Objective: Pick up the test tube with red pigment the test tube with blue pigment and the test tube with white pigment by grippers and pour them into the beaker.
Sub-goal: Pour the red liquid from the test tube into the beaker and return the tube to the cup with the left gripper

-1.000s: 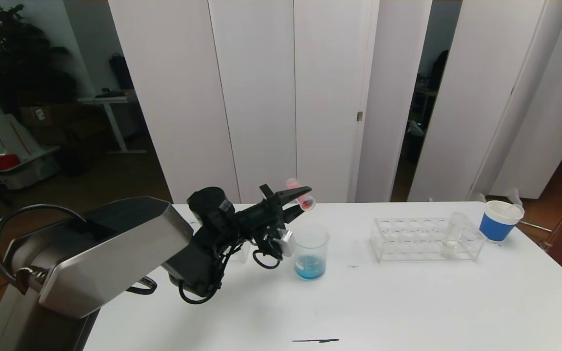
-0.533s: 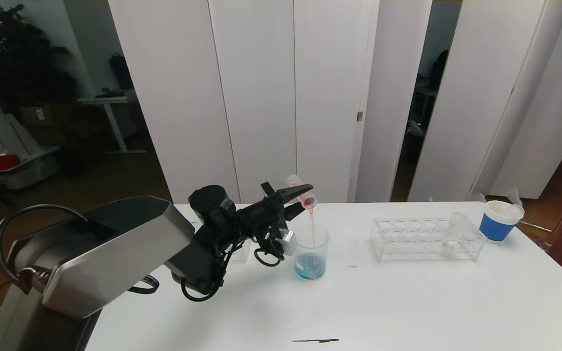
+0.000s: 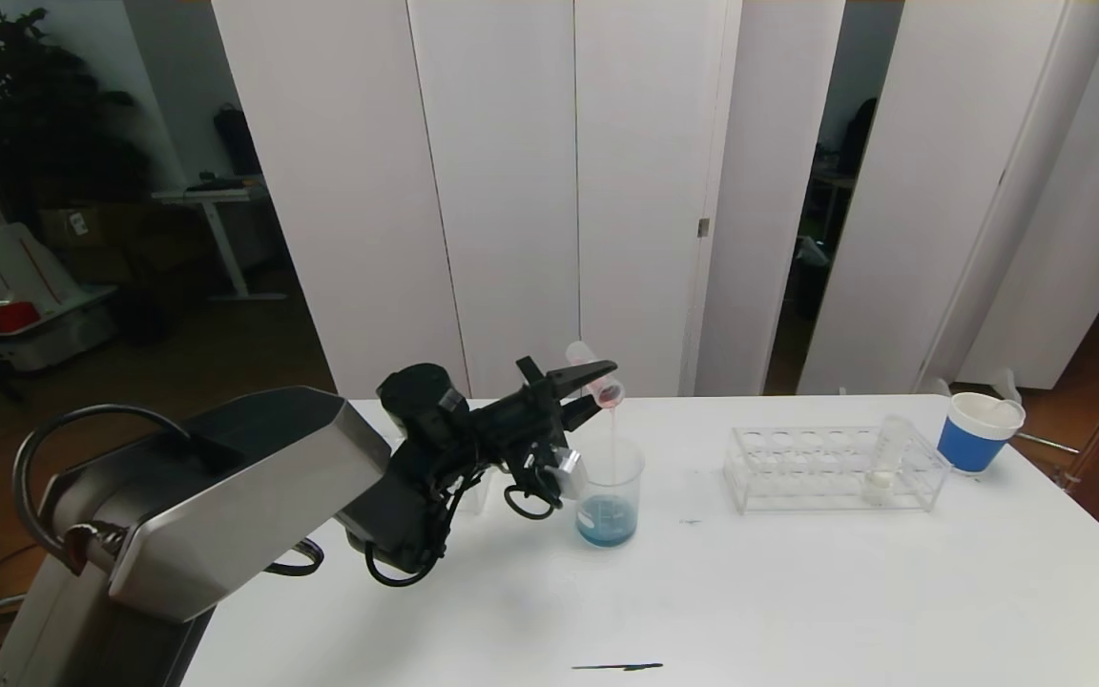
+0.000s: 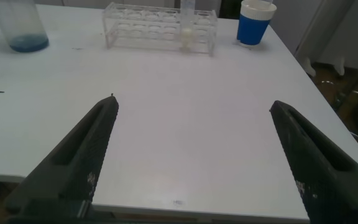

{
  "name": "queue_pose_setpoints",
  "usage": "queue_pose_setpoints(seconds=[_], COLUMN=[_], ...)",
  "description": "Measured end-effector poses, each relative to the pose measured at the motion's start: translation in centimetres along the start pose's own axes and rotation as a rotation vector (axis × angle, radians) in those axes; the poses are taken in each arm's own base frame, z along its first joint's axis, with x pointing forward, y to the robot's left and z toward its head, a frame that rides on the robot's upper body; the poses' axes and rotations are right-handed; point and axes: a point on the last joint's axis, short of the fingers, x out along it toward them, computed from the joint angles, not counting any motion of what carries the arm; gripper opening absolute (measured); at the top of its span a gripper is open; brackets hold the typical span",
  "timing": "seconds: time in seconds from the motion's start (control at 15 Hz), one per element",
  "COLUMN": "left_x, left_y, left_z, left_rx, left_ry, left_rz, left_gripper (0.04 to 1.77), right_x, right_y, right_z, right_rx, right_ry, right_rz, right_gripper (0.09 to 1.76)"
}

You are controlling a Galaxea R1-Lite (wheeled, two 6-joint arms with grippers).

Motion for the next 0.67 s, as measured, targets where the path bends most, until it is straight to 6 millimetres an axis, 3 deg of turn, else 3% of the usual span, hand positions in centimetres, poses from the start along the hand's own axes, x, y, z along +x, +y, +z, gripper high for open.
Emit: queue_pose_setpoints(seconds=[0.67], left_x=[0.07], left_y=[0.41], left_z=[0.01], left_rx=[0.027], left_ry=[-0.001], left_rz=[0.008], left_gripper=[0.60], right_x=[0.00], right_y=[0.00], right_z=[0.00], right_rx=[0.000], right_ry=[0.000], right_rz=[0.000], right_gripper=[1.75])
